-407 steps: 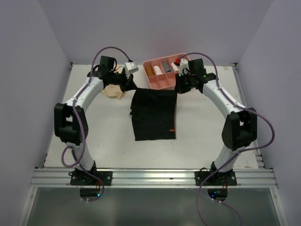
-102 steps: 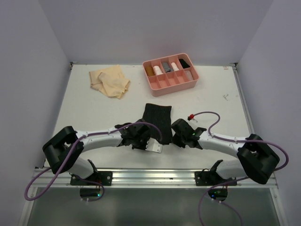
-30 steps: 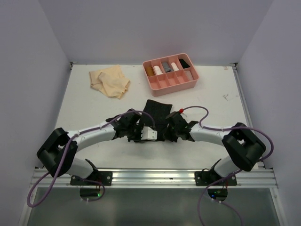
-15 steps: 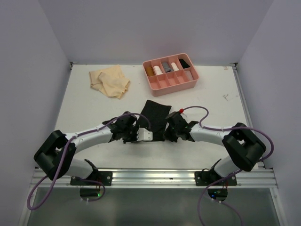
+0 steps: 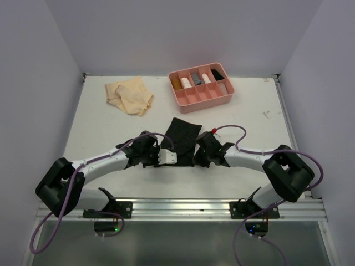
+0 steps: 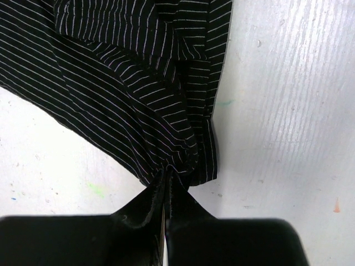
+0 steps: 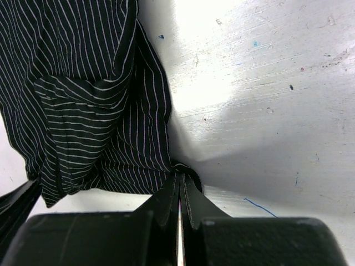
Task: Roll the underwear
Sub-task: Fold the underwear
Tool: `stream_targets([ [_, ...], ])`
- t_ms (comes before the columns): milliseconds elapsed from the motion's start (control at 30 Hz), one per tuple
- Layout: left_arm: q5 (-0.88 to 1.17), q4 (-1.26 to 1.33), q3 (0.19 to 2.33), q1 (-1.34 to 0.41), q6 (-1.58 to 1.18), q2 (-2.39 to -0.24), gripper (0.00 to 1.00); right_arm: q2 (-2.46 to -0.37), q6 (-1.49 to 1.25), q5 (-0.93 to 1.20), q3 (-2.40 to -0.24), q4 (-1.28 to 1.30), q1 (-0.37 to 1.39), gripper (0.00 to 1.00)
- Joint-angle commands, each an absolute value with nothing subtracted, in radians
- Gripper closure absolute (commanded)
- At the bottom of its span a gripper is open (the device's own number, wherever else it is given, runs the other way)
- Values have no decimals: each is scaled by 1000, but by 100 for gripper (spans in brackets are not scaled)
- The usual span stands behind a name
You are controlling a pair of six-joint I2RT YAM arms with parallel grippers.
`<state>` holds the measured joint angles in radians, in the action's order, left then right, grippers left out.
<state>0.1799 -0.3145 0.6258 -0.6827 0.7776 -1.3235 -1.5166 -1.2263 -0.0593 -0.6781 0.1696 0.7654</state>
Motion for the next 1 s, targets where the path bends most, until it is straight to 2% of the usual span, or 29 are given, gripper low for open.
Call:
stream_targets([
  [0, 181, -285, 614, -675, 775, -1308, 100, -1520, -1180, -81, -634, 333, 767, 100],
  [167, 215, -288, 630, -675, 779, -1335, 99, -1499, -1161, -32, -638, 322, 767, 100],
  [267, 247, -290, 647, -675, 766, -1342, 80, -1500, -1141, -9, -647, 318, 769, 100],
  [367, 290, -311, 686, -675, 749, -1336, 69, -1482, -1123, 34, -652, 295, 769, 100],
  [433, 351, -342, 699, -675, 747, -1306, 66, -1459, -1115, 46, -658, 291, 769, 100],
  [567, 457, -382, 736, -673, 735, -1221, 61, -1338, -1114, 60, -666, 291, 769, 82],
  [700, 531, -403, 790, -673, 663, -1203, 57, -1212, -1129, 11, -655, 311, 746, 75],
  [967, 525, -302, 928, -673, 459, -1418, 57, -1135, -1128, -34, -629, 354, 617, 77],
])
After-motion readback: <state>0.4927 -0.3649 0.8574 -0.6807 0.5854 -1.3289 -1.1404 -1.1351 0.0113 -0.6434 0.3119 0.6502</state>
